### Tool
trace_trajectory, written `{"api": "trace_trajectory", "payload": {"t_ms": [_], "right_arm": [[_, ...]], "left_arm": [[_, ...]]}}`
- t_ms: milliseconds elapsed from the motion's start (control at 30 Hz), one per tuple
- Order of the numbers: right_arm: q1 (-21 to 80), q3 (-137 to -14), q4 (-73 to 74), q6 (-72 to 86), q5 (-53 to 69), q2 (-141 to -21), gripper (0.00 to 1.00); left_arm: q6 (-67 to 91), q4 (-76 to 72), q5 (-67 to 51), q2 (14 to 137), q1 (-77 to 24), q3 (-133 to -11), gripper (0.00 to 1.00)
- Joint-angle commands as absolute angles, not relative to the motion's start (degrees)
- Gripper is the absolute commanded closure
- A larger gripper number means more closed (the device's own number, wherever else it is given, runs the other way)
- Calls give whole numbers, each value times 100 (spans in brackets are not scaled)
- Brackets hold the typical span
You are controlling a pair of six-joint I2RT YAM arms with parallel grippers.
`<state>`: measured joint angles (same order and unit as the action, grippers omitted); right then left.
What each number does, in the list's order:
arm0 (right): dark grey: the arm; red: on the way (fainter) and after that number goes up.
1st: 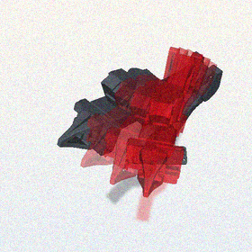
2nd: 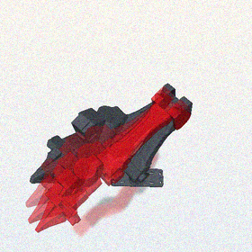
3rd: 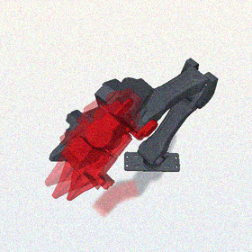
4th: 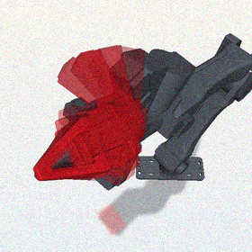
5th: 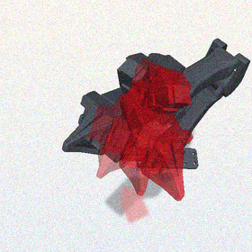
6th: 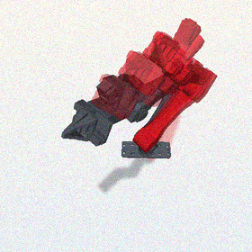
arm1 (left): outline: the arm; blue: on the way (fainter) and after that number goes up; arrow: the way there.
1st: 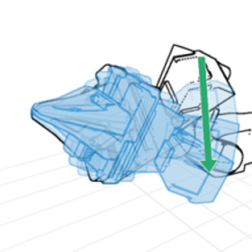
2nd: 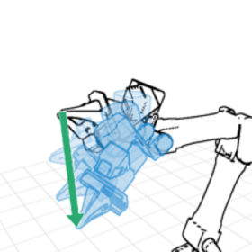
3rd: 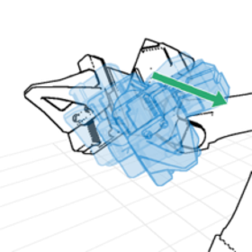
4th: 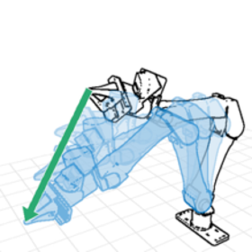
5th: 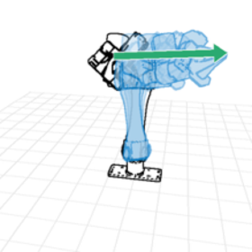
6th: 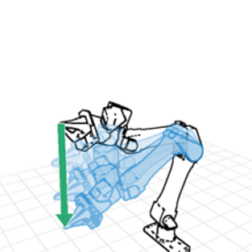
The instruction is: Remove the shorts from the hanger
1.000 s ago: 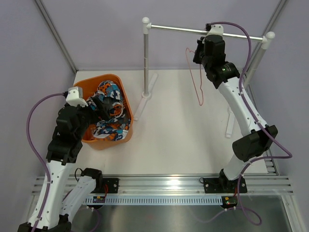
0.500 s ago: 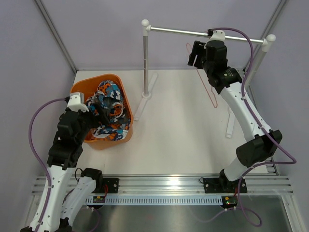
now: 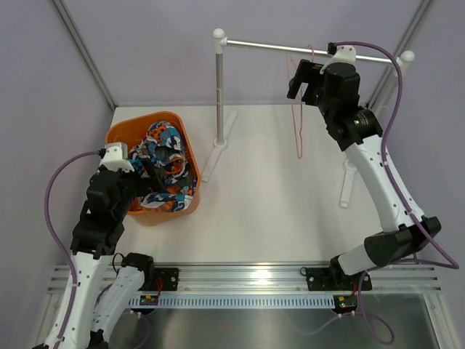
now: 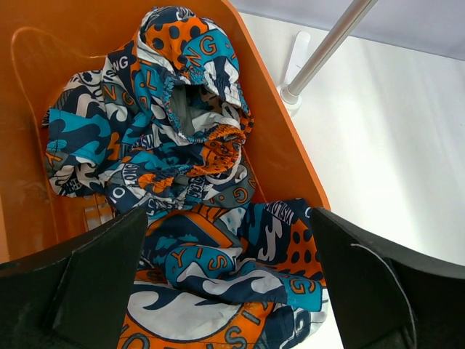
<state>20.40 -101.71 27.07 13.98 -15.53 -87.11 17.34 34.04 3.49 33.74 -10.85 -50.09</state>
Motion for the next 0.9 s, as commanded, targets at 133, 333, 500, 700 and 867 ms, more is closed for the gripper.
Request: {"api": "trace_trajectory", "payload": {"t_ms": [133,333,500,700,867], "right_arm": [[2004,-9476,2804,1661,-1661,-7359,0],[2004,-8246,2926,1881,-1460,-5998,1],[2004,-6895,3067,2030,-1362,-4792,1],[2013,-5890,3278,2197,-1397,-3525,0],[2013,-5459,3393,2355,-1450,-2998,0]], "left_arm": [[1626,3419,378,3103,-1099,-4896,1],[1591,3568,159,2910,-1099,-4773,1],[1529,3648,-165,2769,-1099,-4606,1],[1503,3551,-308,2461,-1107,-4378,1],[1494,3463,-369,2382,-1116,-4298,1]]}}
